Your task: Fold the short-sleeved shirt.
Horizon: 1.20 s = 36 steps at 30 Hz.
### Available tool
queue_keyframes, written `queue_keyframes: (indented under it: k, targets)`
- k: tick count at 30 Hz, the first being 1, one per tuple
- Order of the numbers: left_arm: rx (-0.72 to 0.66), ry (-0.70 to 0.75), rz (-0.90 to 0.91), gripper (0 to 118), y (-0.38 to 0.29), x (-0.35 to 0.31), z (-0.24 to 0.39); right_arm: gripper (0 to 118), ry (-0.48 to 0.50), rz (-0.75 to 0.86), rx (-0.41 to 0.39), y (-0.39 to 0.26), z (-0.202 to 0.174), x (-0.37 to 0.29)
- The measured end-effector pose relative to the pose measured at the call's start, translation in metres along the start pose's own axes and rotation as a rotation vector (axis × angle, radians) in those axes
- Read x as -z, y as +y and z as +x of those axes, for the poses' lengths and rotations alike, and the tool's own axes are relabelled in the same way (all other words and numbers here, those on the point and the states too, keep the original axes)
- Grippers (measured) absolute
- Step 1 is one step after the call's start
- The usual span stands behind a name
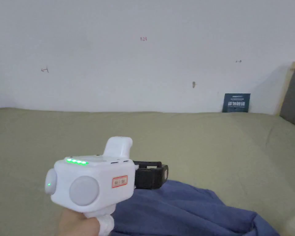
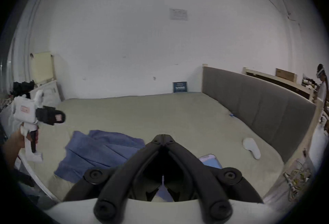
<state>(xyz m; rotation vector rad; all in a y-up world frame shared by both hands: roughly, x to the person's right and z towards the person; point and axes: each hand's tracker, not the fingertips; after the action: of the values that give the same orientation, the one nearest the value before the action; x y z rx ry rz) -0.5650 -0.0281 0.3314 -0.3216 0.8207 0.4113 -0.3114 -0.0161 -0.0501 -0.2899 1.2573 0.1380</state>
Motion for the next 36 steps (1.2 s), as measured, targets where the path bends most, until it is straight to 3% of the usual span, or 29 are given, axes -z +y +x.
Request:
queue_keyframes:
  k: [2,3,4,5,7,14,19,20,21,24,25,30,36]
  targets:
    - [-0.028,0.144,0.056,92,-0.017,-0.048,-0.022,0,0.058,0.014,0.009,0.000,-0.019,0.011]
    - [-0.036,0.240,0.089,76,-0.030,-0.067,-0.032,0,0.085,0.013,0.012,-0.002,-0.027,0.017]
    - [-0.045,0.306,0.114,35,-0.040,-0.084,-0.038,0,0.103,0.010,0.017,-0.003,-0.034,0.022]
    - [-0.056,0.354,0.121,1,-0.050,-0.099,-0.043,0,0.112,0.001,0.019,-0.006,-0.041,0.027]
    - [-0.091,0.445,0.159,0,-0.072,-0.124,-0.043,0,0.135,-0.021,0.025,-0.011,-0.054,0.033]
    - [-0.182,0.465,0.066,0,-0.122,-0.138,-0.050,0,0.183,-0.069,0.075,-0.033,-0.076,0.040]
    - [-0.186,0.398,0.030,0,-0.099,-0.095,-0.080,0,0.166,-0.078,0.012,-0.029,-0.074,0.047]
    - [-0.180,0.401,0.029,1,-0.086,-0.079,-0.090,0,0.161,-0.079,0.010,-0.027,-0.074,0.046]
    - [-0.171,0.382,0.022,9,-0.074,-0.063,-0.103,0,0.159,-0.082,0.006,-0.025,-0.071,0.047]
    - [-0.145,0.379,-0.152,107,-0.030,0.009,-0.147,0,0.134,-0.097,-0.009,-0.026,-0.056,0.052]
    - [-0.130,0.373,-0.191,114,-0.023,0.027,-0.158,0,0.123,-0.103,-0.016,-0.026,-0.053,0.052]
    - [-0.060,0.349,-0.405,114,-0.003,0.129,-0.203,0,0.048,-0.151,-0.049,-0.033,-0.027,0.060]
    - [-0.129,0.312,-0.541,114,-0.021,0.207,-0.222,0,-0.015,-0.216,0.006,-0.053,-0.008,0.073]
